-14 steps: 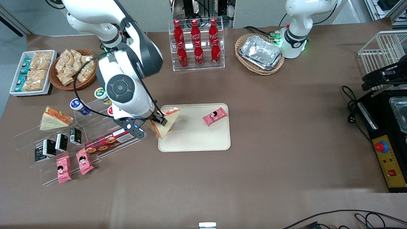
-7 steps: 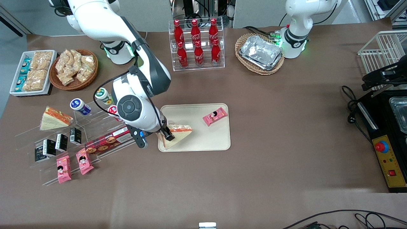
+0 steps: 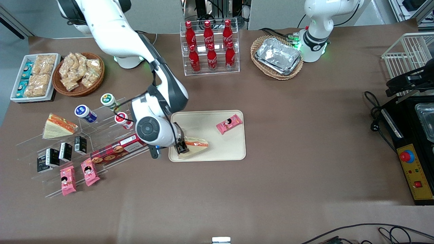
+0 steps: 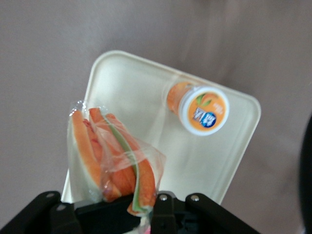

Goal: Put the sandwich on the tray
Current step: 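Carry the sandwich over the cream tray beside the orange cup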

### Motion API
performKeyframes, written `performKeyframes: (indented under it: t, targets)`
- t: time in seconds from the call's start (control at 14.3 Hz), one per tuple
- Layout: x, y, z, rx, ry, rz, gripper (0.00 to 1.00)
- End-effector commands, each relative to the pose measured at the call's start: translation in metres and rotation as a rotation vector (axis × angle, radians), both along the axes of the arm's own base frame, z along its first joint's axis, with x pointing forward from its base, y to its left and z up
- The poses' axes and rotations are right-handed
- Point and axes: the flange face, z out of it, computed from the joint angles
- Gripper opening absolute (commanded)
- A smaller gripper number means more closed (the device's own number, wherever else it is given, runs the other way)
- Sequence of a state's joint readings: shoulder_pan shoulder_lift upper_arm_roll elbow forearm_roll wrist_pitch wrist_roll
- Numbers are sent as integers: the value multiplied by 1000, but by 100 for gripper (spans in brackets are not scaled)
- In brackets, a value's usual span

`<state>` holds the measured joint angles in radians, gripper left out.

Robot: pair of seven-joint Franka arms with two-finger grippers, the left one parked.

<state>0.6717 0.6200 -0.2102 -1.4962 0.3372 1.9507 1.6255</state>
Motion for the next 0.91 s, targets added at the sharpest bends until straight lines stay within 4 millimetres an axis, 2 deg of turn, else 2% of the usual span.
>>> performKeyframes:
  t: [0.0, 0.14, 0.28, 0.42, 0.49, 0.56, 0.63, 0.7, 0.77, 0.84]
  targets:
    - [-15, 37, -31, -8, 13, -66, 0]
    - [-17, 41, -41, -12, 15, -84, 0]
    - [-27, 55, -47, -15, 22, -61, 0]
    - [-27, 55, -50, -18, 26, -62, 0]
    - [-28, 54, -57, -26, 31, -61, 7]
    - [-28, 54, -62, -30, 34, -62, 23]
    - [-28, 55, -65, -32, 33, -61, 31]
    - [-28, 55, -68, -32, 30, -62, 50]
    - [-28, 55, -70, -35, 33, -62, 89]
    - [-28, 54, -72, -37, 35, -62, 100]
